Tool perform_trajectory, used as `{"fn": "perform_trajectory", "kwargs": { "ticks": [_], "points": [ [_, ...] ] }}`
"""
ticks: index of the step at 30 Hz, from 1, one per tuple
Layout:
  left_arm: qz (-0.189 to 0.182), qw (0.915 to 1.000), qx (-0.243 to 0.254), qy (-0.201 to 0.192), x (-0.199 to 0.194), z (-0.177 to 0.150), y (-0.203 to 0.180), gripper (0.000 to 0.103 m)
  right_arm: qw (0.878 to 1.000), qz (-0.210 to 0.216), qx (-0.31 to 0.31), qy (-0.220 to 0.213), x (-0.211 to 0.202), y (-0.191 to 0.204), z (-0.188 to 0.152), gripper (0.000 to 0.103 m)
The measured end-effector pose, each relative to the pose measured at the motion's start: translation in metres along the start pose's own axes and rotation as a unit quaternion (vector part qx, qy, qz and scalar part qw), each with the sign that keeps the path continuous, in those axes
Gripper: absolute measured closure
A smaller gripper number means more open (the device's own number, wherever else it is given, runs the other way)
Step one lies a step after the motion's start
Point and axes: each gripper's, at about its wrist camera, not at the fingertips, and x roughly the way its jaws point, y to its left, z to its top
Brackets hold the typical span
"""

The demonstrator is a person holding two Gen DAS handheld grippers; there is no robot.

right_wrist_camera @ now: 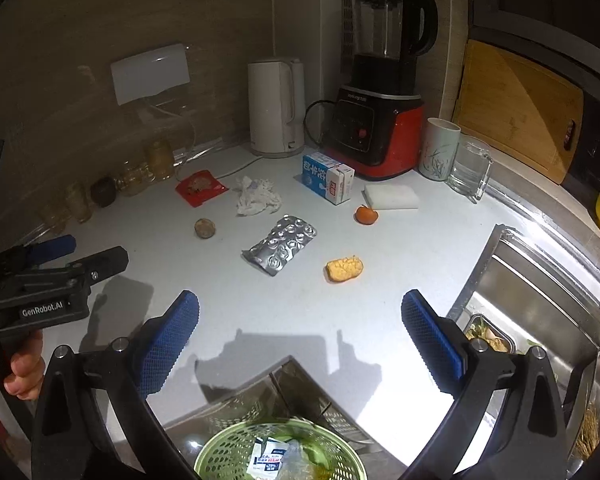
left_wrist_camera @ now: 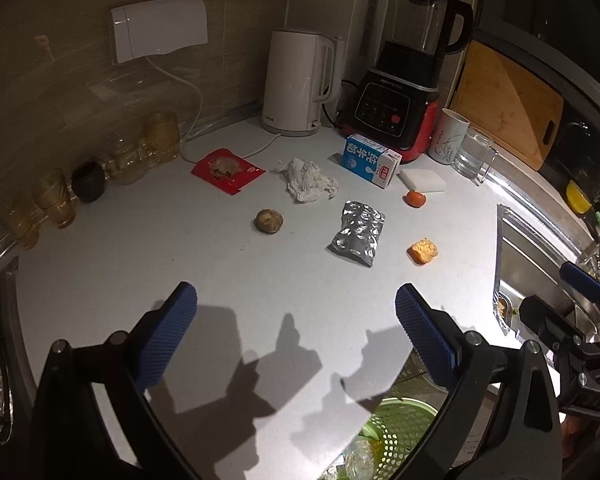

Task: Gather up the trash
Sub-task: 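Move the left tool toward the brown round object and the right tool toward the foil blister pack, then grasp the brown round object with the left tool while the right tool grasps the foil blister pack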

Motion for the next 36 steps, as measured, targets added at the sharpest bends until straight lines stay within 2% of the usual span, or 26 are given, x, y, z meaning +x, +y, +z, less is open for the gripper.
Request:
{"fn": "perform_trajectory", "kwargs": {
  "ticks": [7,9,11,18,28,36],
  "points": [
    [-0.005,0.9998,-0.003,0.018,0.079,0.022,0.011,0.009,0.997,-0.017,0.071,0.03,0.08,-0.005,0.027,0.002],
    [-0.006,0.9996,-0.008,0.026,0.103,0.028,0.013,0.013,0.995,-0.019,0.088,0.043,0.103,-0.006,0.03,0.002],
    [-0.004,0.9992,-0.012,0.037,0.125,0.032,0.015,0.02,0.993,-0.021,0.1,0.056,0.126,-0.006,0.034,0.002],
    [0.004,0.9979,-0.018,0.062,0.184,0.039,0.023,0.033,0.989,-0.025,0.117,0.081,0.18,-0.002,0.043,0.002],
    [0.005,0.9971,-0.014,0.075,0.217,0.041,0.02,0.068,0.988,-0.029,0.117,0.101,0.205,0.003,0.046,0.002],
    [-0.004,0.9968,-0.033,0.072,0.215,0.043,0.031,0.069,0.984,-0.042,0.125,0.12,0.231,0.016,0.048,0.002]
  ]
}}
